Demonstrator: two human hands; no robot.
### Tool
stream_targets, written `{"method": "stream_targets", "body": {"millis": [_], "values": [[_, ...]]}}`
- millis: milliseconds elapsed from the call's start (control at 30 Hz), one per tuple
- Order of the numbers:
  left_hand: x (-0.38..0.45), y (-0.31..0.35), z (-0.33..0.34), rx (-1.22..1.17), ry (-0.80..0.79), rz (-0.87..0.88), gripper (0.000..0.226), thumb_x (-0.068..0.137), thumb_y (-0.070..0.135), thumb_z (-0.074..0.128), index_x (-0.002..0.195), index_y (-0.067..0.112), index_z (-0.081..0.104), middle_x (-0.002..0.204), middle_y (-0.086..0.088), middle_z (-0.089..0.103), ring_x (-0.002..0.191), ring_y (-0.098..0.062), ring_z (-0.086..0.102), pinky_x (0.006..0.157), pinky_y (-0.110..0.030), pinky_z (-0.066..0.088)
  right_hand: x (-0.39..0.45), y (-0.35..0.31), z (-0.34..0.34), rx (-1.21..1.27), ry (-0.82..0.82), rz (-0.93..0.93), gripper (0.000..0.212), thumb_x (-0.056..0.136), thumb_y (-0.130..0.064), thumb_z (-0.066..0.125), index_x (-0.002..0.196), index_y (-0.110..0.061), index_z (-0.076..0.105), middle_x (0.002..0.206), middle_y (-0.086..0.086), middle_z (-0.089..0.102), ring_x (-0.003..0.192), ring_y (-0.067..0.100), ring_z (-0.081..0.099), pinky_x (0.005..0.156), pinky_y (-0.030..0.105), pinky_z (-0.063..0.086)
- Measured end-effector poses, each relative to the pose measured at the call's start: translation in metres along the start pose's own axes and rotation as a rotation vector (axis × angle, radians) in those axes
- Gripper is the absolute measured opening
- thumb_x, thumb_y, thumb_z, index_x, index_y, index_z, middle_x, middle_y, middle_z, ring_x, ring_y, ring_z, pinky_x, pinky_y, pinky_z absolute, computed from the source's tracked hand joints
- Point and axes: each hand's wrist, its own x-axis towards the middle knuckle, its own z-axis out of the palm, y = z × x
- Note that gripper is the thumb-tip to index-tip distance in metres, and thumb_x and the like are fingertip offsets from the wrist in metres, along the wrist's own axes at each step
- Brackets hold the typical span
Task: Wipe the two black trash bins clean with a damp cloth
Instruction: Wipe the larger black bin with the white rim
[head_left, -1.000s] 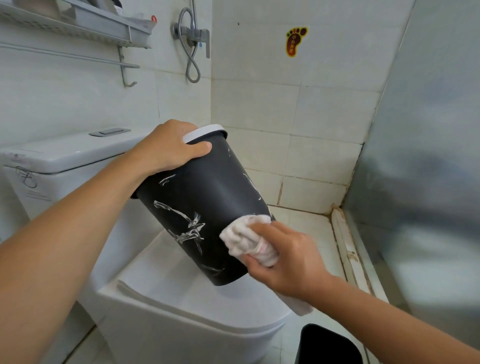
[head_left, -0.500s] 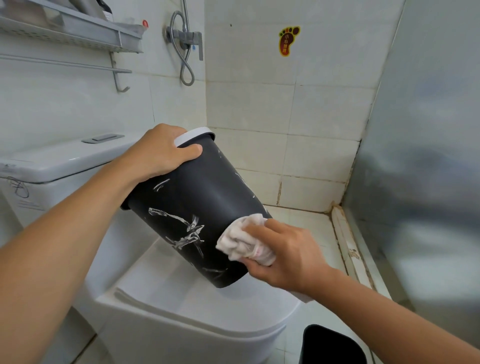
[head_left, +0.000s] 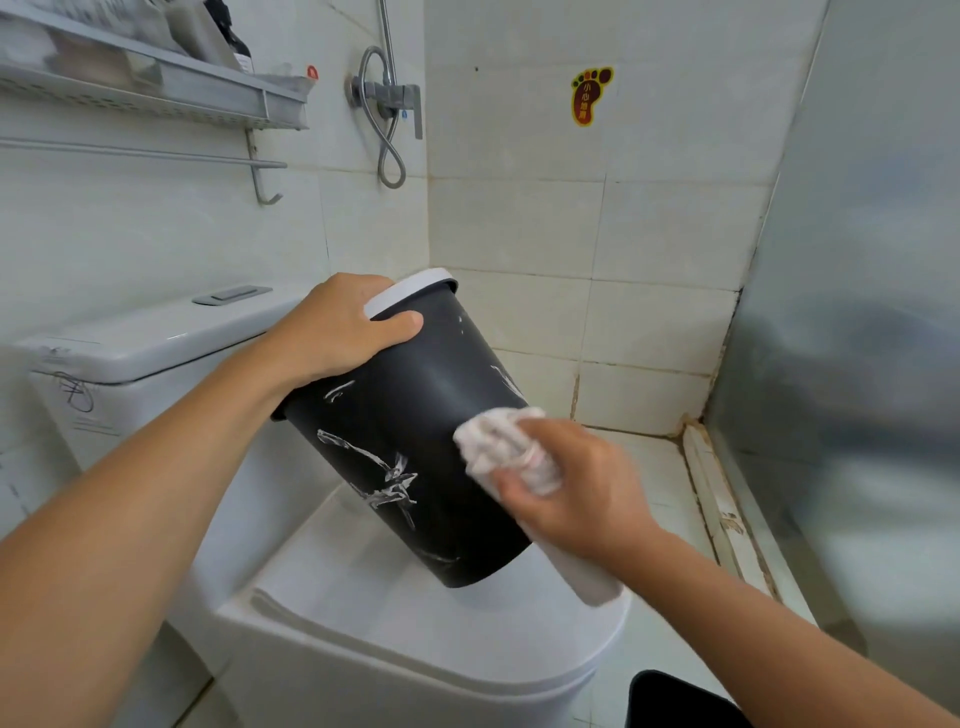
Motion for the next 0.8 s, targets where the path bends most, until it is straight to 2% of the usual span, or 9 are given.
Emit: {"method": "stream_targets", "body": {"millis": [100,200,300,367,500,567,667,733,800], "values": [[0.000,0.003,0.002,0.007,0.000,0.013,0.031,0.095,0.042,0.069,0.086,0.013,0.066,0.088,-0.011,0.069,0.077,-0.027,0.062,0.070,-0.037,0.045,0.013,0.005,0.002,0.005,0.053,0.166,0.040,0.082,-0.065,0.061,0.109,-0.037,0.066,0.089,-0.015,0.067,0.074,0.009,0.063,0.065,0.036,0.056],[0.004,0.005,0.004,0.016,0.002,-0.006,0.037,0.094,0.045,0.069,0.087,0.009,0.064,0.089,-0.013,0.069,0.081,-0.032,0.064,0.071,-0.037,0.044,-0.007,0.002,0.000,-0.056,0.014,-0.012,0.040,0.082,-0.063,0.063,0.109,-0.033,0.064,0.089,-0.013,0.064,0.068,0.016,0.062,0.056,0.037,0.054],[0.006,-0.003,0.000,-0.002,0.035,-0.076,0.035,0.094,0.041,0.068,0.084,0.008,0.062,0.084,-0.012,0.067,0.076,-0.027,0.059,0.069,-0.037,0.042,-0.035,0.007,0.002,-0.173,-0.169,-0.268,0.050,0.081,-0.061,0.067,0.122,-0.033,0.062,0.090,-0.011,0.062,0.067,0.021,0.062,0.049,0.033,0.050],[0.006,-0.011,-0.002,-0.022,0.052,-0.110,0.033,0.093,0.039,0.068,0.086,0.007,0.064,0.084,-0.011,0.069,0.076,-0.025,0.060,0.070,-0.036,0.043,-0.034,0.016,0.001,-0.219,-0.166,-0.259,0.051,0.080,-0.061,0.067,0.123,-0.034,0.061,0.090,-0.012,0.063,0.067,0.020,0.063,0.048,0.034,0.051],[0.006,-0.012,-0.002,-0.017,0.050,-0.120,0.033,0.093,0.039,0.068,0.086,0.007,0.065,0.084,-0.008,0.068,0.077,-0.027,0.061,0.071,-0.037,0.044,-0.013,0.021,-0.008,-0.237,-0.039,-0.035,0.043,0.083,-0.066,0.060,0.113,-0.035,0.062,0.087,-0.012,0.061,0.064,0.017,0.060,0.049,0.035,0.051],[0.008,-0.012,-0.001,-0.002,0.049,-0.116,0.033,0.092,0.041,0.068,0.088,0.009,0.067,0.089,-0.009,0.071,0.084,-0.030,0.065,0.073,-0.038,0.046,-0.019,0.021,-0.008,-0.281,-0.060,-0.135,0.043,0.083,-0.063,0.064,0.113,-0.033,0.063,0.084,-0.011,0.058,0.063,0.018,0.058,0.046,0.033,0.049],[0.011,-0.012,0.000,-0.007,0.047,-0.120,0.034,0.092,0.042,0.068,0.089,0.009,0.067,0.092,-0.011,0.072,0.088,-0.033,0.067,0.074,-0.038,0.047,-0.039,0.019,-0.003,-0.320,-0.185,-0.330,0.041,0.082,-0.056,0.065,0.113,-0.029,0.065,0.082,-0.008,0.055,0.064,0.022,0.059,0.044,0.033,0.048],[0.010,-0.011,0.000,-0.013,0.044,-0.120,0.034,0.092,0.040,0.067,0.088,0.007,0.065,0.088,-0.011,0.070,0.080,-0.031,0.063,0.071,-0.037,0.045,-0.032,0.020,-0.004,-0.297,-0.149,-0.224,0.043,0.081,-0.059,0.062,0.114,-0.031,0.064,0.086,-0.009,0.060,0.066,0.023,0.062,0.046,0.033,0.050],[0.008,-0.011,-0.001,-0.018,0.038,-0.118,0.034,0.093,0.039,0.067,0.088,0.005,0.063,0.083,-0.009,0.068,0.075,-0.026,0.059,0.070,-0.037,0.043,-0.017,0.022,-0.006,-0.230,-0.065,0.003,0.044,0.082,-0.065,0.059,0.113,-0.035,0.063,0.093,-0.012,0.064,0.068,0.019,0.063,0.052,0.035,0.053]]}}
